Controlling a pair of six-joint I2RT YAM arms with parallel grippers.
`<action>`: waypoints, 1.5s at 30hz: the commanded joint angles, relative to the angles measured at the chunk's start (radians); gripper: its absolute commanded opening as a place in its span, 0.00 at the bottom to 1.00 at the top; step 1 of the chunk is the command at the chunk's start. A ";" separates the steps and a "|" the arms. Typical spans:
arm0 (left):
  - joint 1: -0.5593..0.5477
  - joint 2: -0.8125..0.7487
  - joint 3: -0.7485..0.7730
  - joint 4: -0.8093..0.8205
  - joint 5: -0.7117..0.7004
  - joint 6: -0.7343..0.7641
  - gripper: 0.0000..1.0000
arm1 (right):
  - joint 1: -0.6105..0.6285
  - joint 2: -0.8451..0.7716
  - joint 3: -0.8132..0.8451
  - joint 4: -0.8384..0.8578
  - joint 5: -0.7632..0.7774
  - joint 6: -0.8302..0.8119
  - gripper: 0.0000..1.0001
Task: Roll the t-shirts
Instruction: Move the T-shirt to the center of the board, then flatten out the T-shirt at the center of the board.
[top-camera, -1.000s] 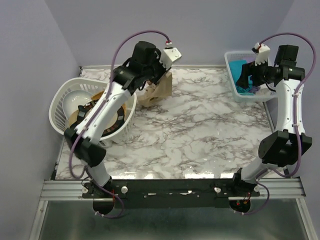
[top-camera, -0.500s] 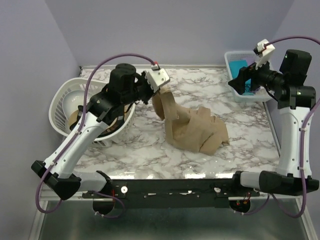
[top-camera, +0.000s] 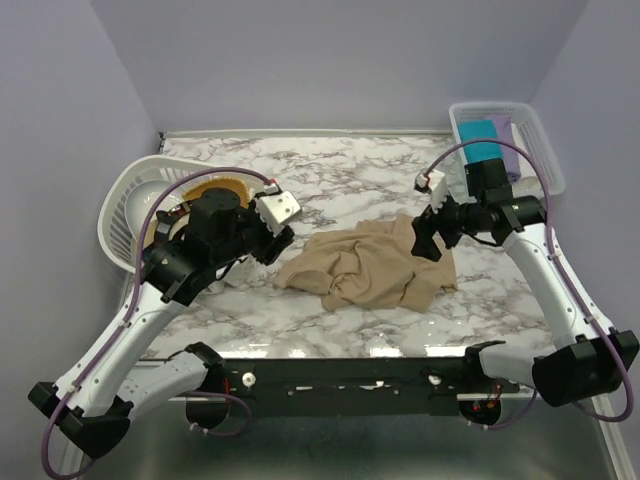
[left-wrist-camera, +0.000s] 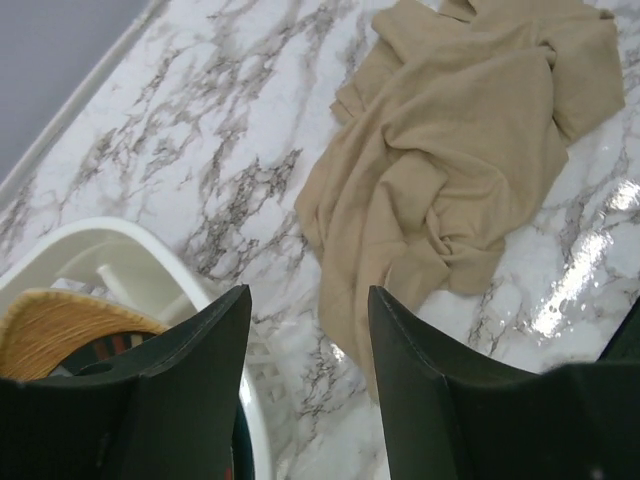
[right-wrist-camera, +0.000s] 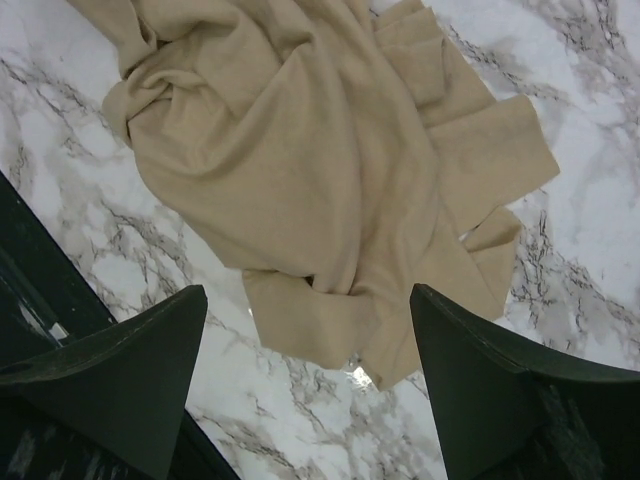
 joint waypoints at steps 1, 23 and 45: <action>0.074 -0.025 0.029 0.010 -0.029 -0.050 0.64 | 0.114 0.094 0.067 0.080 0.018 0.006 0.91; 0.505 -0.218 0.125 0.004 0.040 -0.219 0.89 | 0.783 0.855 0.524 0.148 0.205 -0.163 0.86; 0.726 -0.280 0.078 0.061 0.164 -0.320 0.88 | 0.826 0.761 0.193 0.430 0.430 -0.250 0.36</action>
